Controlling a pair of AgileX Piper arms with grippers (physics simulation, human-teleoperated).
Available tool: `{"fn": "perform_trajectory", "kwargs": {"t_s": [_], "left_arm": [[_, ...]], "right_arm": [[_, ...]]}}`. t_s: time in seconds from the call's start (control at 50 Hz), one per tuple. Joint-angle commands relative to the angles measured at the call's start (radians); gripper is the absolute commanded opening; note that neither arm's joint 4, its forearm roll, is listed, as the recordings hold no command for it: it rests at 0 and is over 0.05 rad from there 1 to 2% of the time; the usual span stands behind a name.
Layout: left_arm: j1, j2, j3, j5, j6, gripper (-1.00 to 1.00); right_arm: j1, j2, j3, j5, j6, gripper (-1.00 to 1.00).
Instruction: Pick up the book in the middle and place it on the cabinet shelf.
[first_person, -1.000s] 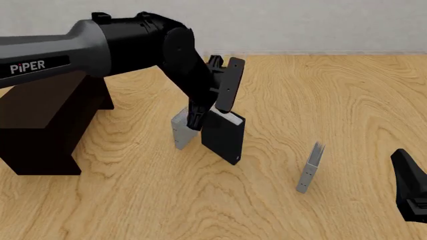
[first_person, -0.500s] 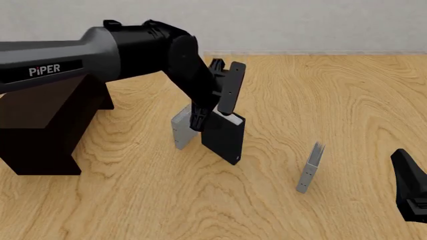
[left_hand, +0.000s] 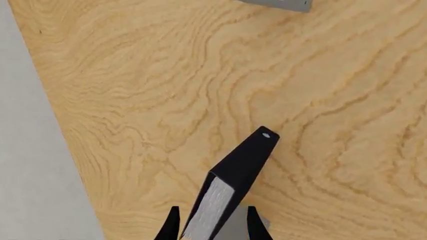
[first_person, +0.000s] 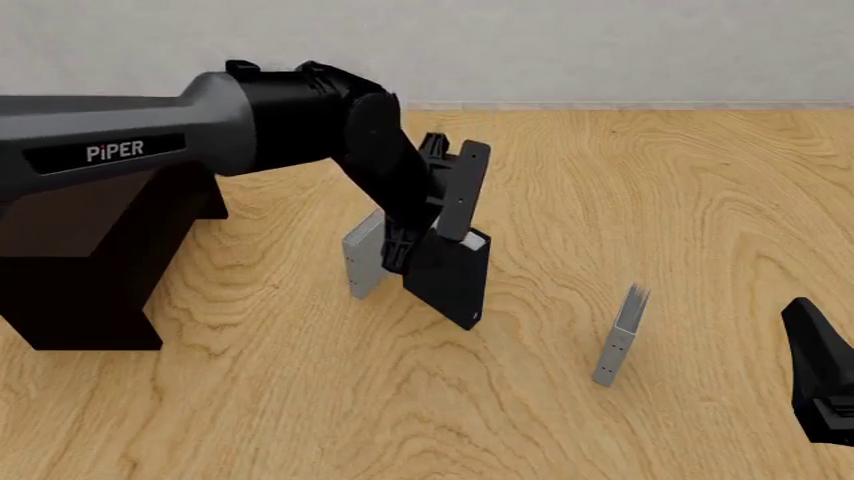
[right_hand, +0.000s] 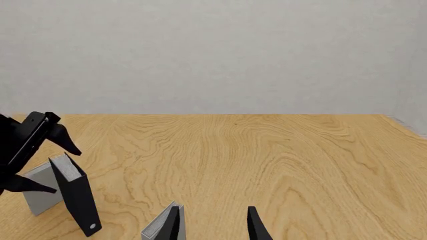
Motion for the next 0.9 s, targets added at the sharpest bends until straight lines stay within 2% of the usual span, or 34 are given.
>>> {"fn": "perform_trajectory", "kwargs": {"t_s": [0.02,0.64,0.9], "left_arm": [[0.013,0.018,0.006,-0.003,0.002,1.0],[0.016,0.068,-0.018,0.041,-0.052,1.0],[0.029,0.068,-0.026,0.071,-0.028,1.0]], "right_arm": [[0.0,0.0,0.0,0.0,0.0,1.0],[0.0,0.0,0.0,0.0,0.0,1.0],[0.0,0.0,0.0,0.0,0.0,1.0]]}}
